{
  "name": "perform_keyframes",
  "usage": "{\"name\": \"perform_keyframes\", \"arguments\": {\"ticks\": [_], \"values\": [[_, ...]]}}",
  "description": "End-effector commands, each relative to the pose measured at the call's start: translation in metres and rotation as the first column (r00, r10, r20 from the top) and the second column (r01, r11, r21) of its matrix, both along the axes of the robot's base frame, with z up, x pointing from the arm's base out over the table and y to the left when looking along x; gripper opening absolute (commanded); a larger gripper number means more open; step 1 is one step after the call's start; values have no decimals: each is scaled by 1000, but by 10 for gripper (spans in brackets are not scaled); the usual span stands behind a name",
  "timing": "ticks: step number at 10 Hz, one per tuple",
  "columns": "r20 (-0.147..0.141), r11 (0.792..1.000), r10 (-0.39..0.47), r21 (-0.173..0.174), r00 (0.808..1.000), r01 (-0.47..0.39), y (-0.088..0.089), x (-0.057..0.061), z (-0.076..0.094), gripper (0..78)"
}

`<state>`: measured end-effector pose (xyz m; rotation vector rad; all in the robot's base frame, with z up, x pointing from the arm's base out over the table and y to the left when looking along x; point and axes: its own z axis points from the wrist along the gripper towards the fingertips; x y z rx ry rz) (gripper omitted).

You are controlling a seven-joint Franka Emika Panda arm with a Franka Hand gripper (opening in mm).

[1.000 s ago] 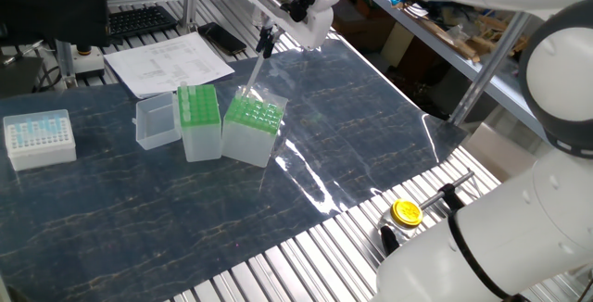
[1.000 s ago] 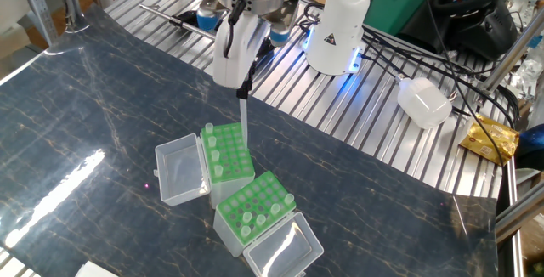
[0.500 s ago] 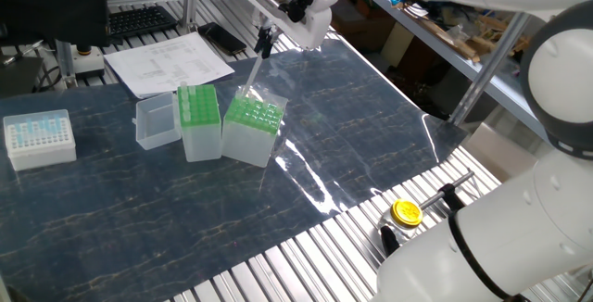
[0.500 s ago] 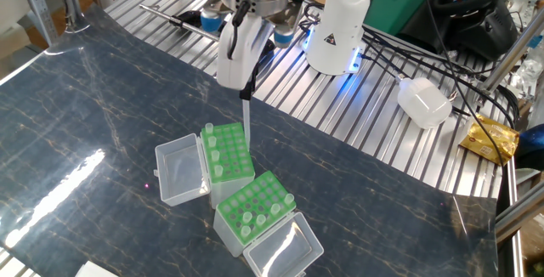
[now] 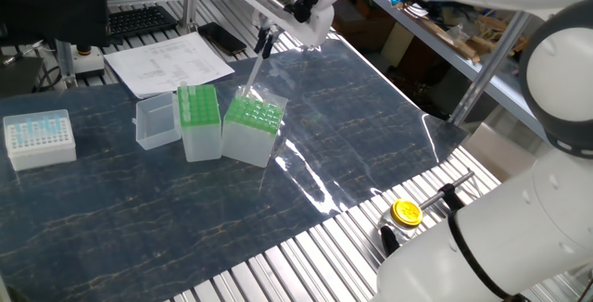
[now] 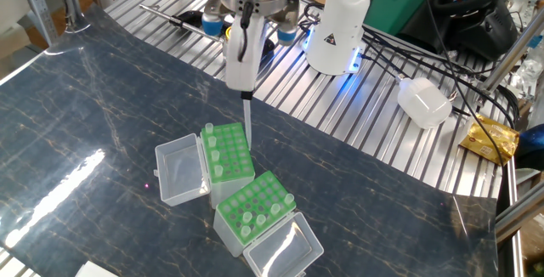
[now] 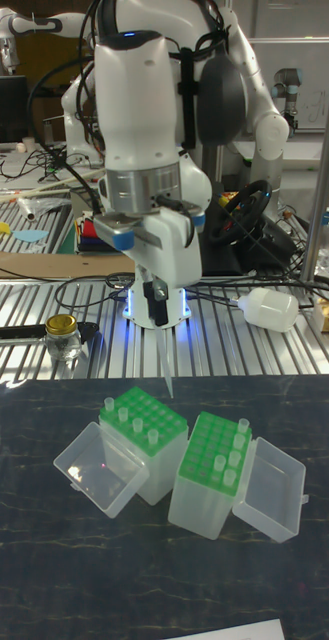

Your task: Transfer all large pipette tips from one holder to another

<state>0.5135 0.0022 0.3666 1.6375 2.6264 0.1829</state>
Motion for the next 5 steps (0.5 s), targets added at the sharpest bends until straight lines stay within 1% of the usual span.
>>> {"name": "perform_keyframes", "arguments": {"ticks": [1,3,5], "values": [[-2,999,33,-42,999,-33,0,0,1,11],[-2,996,46,-82,999,-46,0,0,1,11],[-9,997,28,-74,1000,-28,0,0,1,11]]}}
